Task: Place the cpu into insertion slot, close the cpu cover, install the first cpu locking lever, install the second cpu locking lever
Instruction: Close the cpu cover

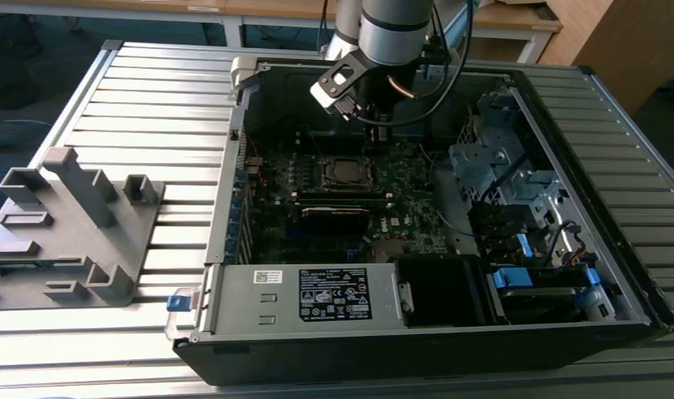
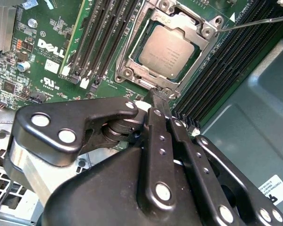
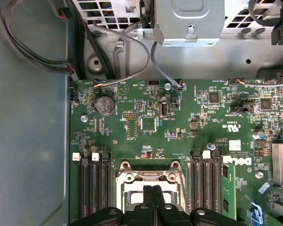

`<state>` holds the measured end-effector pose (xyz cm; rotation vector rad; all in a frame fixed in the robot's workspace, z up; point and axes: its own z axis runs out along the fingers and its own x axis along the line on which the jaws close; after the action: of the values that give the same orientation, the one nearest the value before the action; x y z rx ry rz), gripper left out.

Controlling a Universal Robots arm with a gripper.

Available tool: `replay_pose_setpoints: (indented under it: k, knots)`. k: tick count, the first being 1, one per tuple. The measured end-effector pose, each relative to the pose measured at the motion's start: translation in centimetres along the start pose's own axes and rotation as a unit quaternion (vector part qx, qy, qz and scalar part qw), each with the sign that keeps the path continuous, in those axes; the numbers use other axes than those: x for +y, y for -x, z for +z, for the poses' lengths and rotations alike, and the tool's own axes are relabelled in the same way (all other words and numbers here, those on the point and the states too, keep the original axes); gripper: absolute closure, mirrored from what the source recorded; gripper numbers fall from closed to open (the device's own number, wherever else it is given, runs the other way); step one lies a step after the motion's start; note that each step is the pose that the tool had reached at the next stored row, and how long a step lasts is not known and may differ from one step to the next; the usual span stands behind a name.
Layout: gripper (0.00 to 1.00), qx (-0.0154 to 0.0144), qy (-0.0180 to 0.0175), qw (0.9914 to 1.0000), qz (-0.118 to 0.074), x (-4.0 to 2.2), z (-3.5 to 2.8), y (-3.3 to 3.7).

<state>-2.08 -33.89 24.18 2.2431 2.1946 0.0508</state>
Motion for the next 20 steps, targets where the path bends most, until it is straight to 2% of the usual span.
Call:
replay_pose_setpoints:
  k: [3, 20]
  knots:
    - [0.90, 0.0000, 0.0000, 1.00000, 0.000, -0.27, -0.01, 0.00]
    - [0.90, 0.0001, 0.0000, 1.00000, -0.001, -0.27, -0.20, 0.00]
